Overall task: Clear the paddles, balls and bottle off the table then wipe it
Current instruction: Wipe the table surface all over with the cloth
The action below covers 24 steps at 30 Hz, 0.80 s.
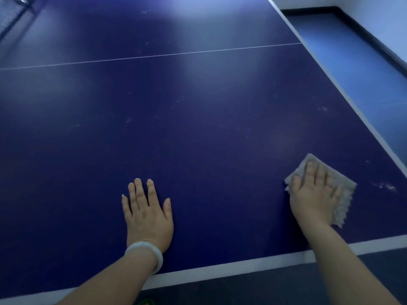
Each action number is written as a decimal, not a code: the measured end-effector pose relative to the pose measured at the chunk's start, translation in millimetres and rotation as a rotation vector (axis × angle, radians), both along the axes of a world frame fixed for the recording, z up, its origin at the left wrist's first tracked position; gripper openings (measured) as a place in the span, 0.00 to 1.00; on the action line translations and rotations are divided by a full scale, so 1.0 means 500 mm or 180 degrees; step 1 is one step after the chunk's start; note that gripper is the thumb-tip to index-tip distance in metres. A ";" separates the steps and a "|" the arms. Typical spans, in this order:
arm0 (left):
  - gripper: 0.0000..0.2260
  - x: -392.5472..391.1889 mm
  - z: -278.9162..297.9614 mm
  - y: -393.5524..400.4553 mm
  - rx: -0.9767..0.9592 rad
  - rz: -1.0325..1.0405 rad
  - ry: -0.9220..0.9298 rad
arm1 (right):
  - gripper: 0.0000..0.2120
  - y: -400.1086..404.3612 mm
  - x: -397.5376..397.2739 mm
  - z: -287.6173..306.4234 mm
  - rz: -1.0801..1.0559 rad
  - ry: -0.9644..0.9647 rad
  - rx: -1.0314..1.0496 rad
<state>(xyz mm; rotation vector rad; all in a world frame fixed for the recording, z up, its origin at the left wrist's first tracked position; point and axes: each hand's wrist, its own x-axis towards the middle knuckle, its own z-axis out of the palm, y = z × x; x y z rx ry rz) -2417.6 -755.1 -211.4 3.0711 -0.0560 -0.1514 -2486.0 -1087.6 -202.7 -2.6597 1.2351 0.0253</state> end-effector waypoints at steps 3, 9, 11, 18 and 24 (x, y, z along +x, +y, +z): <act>0.35 0.000 0.001 0.002 0.0000 -0.0002 0.0024 | 0.29 0.124 0.052 -0.005 0.0146 -0.0030 -0.0082; 0.35 -0.001 0.003 0.003 0.0028 -0.0015 0.0049 | 0.29 0.304 0.157 -0.010 0.3169 0.0025 -0.0057; 0.34 0.000 0.000 0.003 0.0035 0.0002 0.0045 | 0.28 0.232 0.196 -0.012 0.3167 0.0158 -0.0146; 0.33 0.002 -0.005 0.002 0.0050 -0.0002 0.0040 | 0.29 0.093 0.236 0.018 0.0314 0.0446 0.0193; 0.33 0.003 -0.005 0.000 0.0025 -0.0033 0.0018 | 0.28 0.402 0.326 -0.010 0.2620 0.0196 0.0022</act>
